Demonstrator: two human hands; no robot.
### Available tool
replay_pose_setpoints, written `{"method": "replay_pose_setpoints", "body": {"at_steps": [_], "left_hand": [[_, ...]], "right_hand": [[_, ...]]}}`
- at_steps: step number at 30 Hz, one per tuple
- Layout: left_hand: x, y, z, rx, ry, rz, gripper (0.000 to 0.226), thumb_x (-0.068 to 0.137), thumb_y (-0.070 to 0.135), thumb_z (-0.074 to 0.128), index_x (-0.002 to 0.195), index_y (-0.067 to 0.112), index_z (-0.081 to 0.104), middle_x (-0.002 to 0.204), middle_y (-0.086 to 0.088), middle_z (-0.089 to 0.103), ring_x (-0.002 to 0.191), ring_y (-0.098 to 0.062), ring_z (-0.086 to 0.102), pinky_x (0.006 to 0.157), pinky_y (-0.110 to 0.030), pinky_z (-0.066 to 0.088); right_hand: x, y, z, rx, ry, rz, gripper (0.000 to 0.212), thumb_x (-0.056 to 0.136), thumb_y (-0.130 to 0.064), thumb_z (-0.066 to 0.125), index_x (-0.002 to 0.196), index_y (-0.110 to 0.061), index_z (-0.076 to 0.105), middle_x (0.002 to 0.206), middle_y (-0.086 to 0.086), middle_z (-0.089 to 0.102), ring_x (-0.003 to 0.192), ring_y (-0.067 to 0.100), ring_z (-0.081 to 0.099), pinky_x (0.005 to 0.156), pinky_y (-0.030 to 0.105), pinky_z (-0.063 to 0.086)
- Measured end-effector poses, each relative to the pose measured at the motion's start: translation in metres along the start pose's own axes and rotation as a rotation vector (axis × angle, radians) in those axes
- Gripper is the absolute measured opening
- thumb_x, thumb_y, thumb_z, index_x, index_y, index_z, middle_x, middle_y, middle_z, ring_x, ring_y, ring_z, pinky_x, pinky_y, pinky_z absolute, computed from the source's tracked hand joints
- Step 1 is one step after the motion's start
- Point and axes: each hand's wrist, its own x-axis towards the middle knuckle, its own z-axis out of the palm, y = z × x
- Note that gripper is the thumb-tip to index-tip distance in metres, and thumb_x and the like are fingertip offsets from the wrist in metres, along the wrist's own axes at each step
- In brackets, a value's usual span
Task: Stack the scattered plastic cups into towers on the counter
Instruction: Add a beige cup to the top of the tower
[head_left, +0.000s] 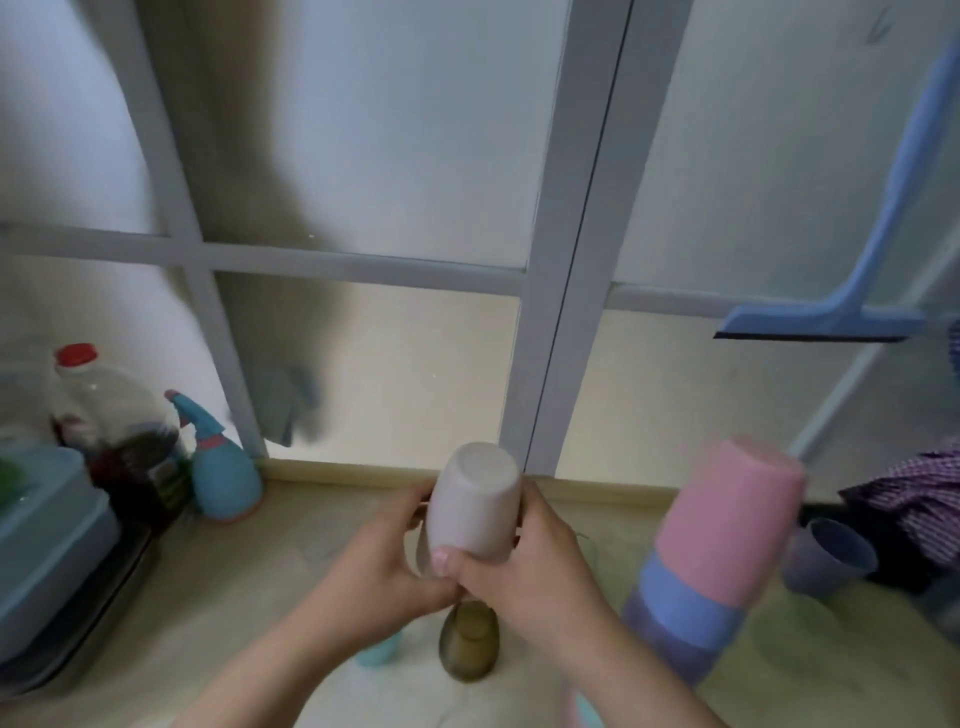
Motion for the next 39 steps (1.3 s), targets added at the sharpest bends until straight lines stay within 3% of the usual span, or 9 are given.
{"method": "replay_pose_setpoints", "body": {"at_steps": [4, 7, 11, 18, 24, 27, 30, 32, 39], "left_hand": [[-0.014, 0.038, 0.005, 0.0, 0.03, 0.124, 0.056, 0.058, 0.052, 0.064, 0.111, 0.039, 0.049, 0.108, 0.028, 0.06, 0.102, 0.006, 0.055, 0.088, -0.01, 0.042], [-0.014, 0.062, 0.016, 0.104, 0.092, 0.189, 0.051, 0.061, 0.058, 0.055, 0.106, 0.035, 0.053, 0.099, 0.021, 0.064, 0.097, 0.002, 0.056, 0.08, -0.016, 0.045], [-0.013, 0.083, 0.037, 0.396, 0.144, 0.29, 0.057, 0.063, 0.062, 0.041, 0.109, 0.03, 0.052, 0.098, 0.016, 0.059, 0.089, -0.003, 0.057, 0.07, -0.022, 0.047], [-0.029, 0.092, 0.065, 0.648, 0.18, 0.285, 0.06, 0.066, 0.059, 0.034, 0.109, 0.024, 0.056, 0.102, 0.005, 0.065, 0.088, -0.019, 0.064, 0.07, -0.03, 0.049], [-0.056, 0.095, 0.07, 0.677, 0.178, 0.193, 0.041, 0.079, 0.046, 0.051, 0.113, 0.025, 0.055, 0.11, 0.007, 0.063, 0.095, -0.016, 0.062, 0.072, -0.029, 0.047], [-0.063, 0.09, 0.077, 0.714, 0.145, 0.139, 0.041, 0.082, 0.047, 0.049, 0.118, 0.027, 0.05, 0.113, 0.008, 0.061, 0.102, -0.016, 0.059, 0.08, -0.03, 0.047], [-0.069, 0.083, 0.092, 0.748, 0.051, 0.195, 0.035, 0.073, 0.047, 0.046, 0.099, 0.027, 0.058, 0.087, 0.008, 0.068, 0.075, -0.016, 0.067, 0.057, -0.025, 0.05], [-0.07, 0.081, 0.109, 0.766, -0.064, 0.241, 0.033, 0.064, 0.051, 0.041, 0.085, 0.03, 0.056, 0.067, 0.013, 0.065, 0.055, -0.008, 0.064, 0.042, -0.016, 0.044], [-0.065, 0.096, 0.174, 0.765, -0.386, 0.482, 0.038, 0.056, 0.055, 0.04, 0.077, 0.034, 0.063, 0.061, 0.017, 0.064, 0.044, -0.002, 0.058, 0.035, -0.015, 0.039]], "right_hand": [[-0.023, -0.03, -0.063, -0.045, 0.081, -0.137, 0.052, 0.054, -0.046, 0.078, 0.093, -0.038, 0.045, 0.094, -0.016, 0.062, 0.083, 0.004, 0.059, 0.068, 0.022, 0.05], [-0.036, -0.053, -0.13, -0.11, 0.245, -0.224, 0.049, 0.052, -0.054, 0.073, 0.09, -0.039, 0.045, 0.087, -0.021, 0.059, 0.077, -0.003, 0.055, 0.06, 0.009, 0.042], [-0.042, -0.052, -0.2, -0.131, 0.409, -0.232, 0.05, 0.058, -0.051, 0.072, 0.095, -0.037, 0.042, 0.089, -0.015, 0.057, 0.078, 0.008, 0.056, 0.061, 0.021, 0.044], [-0.023, 0.011, -0.208, -0.125, 0.284, 0.009, 0.062, 0.062, -0.047, 0.075, 0.111, -0.021, 0.048, 0.109, 0.0, 0.062, 0.088, 0.016, 0.057, 0.065, 0.028, 0.045], [-0.022, 0.035, -0.183, -0.089, 0.22, 0.059, 0.061, 0.068, -0.046, 0.073, 0.114, -0.014, 0.048, 0.114, 0.006, 0.061, 0.088, 0.017, 0.051, 0.072, 0.028, 0.04], [-0.028, 0.044, -0.18, -0.092, 0.213, 0.022, 0.066, 0.066, -0.043, 0.076, 0.118, -0.015, 0.046, 0.108, 0.001, 0.059, 0.09, 0.017, 0.053, 0.071, 0.028, 0.041], [-0.044, 0.059, -0.177, -0.137, 0.176, 0.004, 0.066, 0.066, -0.039, 0.077, 0.12, -0.02, 0.044, 0.105, -0.007, 0.055, 0.086, 0.011, 0.054, 0.063, 0.021, 0.04], [-0.058, 0.071, -0.178, -0.171, 0.178, 0.006, 0.063, 0.068, -0.037, 0.077, 0.121, -0.022, 0.046, 0.107, -0.007, 0.056, 0.09, 0.01, 0.054, 0.069, 0.021, 0.039], [-0.099, 0.106, -0.194, -0.255, 0.247, 0.101, 0.05, 0.077, -0.03, 0.07, 0.122, -0.021, 0.05, 0.113, -0.004, 0.057, 0.094, 0.006, 0.049, 0.074, 0.013, 0.036]]}}
